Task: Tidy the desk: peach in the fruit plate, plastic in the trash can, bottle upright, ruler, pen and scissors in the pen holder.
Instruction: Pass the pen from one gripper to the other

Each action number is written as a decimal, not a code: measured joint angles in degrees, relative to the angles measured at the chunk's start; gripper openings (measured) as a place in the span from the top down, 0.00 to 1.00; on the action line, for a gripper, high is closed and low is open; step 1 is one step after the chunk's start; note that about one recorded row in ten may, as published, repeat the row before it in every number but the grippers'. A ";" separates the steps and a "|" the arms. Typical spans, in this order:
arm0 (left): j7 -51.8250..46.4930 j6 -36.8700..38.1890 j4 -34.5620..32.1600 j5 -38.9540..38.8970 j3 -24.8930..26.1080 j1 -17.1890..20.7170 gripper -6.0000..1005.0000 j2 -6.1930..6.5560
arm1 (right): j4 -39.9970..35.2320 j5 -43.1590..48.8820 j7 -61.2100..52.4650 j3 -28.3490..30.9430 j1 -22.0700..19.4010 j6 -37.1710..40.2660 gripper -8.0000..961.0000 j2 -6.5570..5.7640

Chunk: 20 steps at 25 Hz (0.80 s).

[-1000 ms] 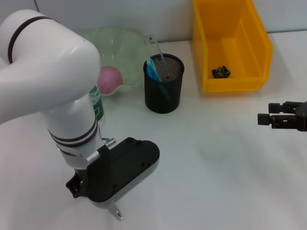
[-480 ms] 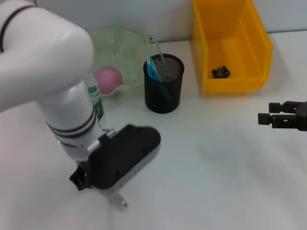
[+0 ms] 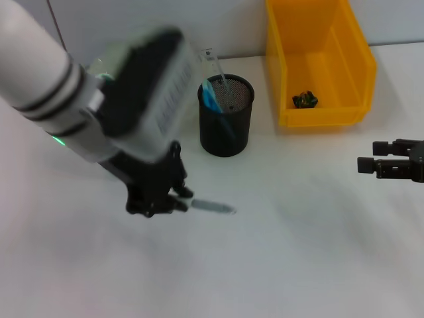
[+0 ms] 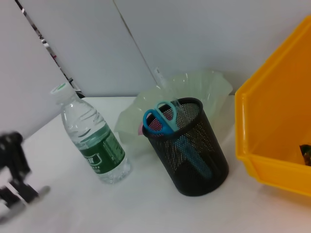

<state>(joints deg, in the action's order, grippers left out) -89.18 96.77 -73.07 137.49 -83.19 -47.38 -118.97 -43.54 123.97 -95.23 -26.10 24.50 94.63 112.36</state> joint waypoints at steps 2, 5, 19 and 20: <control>-3.07 2.56 -2.21 -4.41 5.24 1.25 0.85 0.05 | -0.02 -0.06 0.57 0.01 -0.03 -0.04 0.15 0.04; -9.92 3.74 -3.64 -9.14 9.76 2.50 0.84 0.34 | -0.08 -0.11 1.43 0.01 -0.04 -0.08 0.15 0.03; -42.24 4.27 1.70 -23.44 21.65 8.56 0.83 0.67 | -0.16 -2.13 9.65 0.00 0.65 0.16 0.15 2.21; -42.24 4.27 1.70 -23.44 21.65 8.56 0.83 0.67 | -0.16 -2.46 10.70 0.01 0.65 0.24 0.15 2.48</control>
<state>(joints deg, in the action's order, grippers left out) -131.42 101.04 -71.38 114.04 -61.54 -38.82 -118.30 -43.71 121.51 -84.53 -26.10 25.15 94.87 114.84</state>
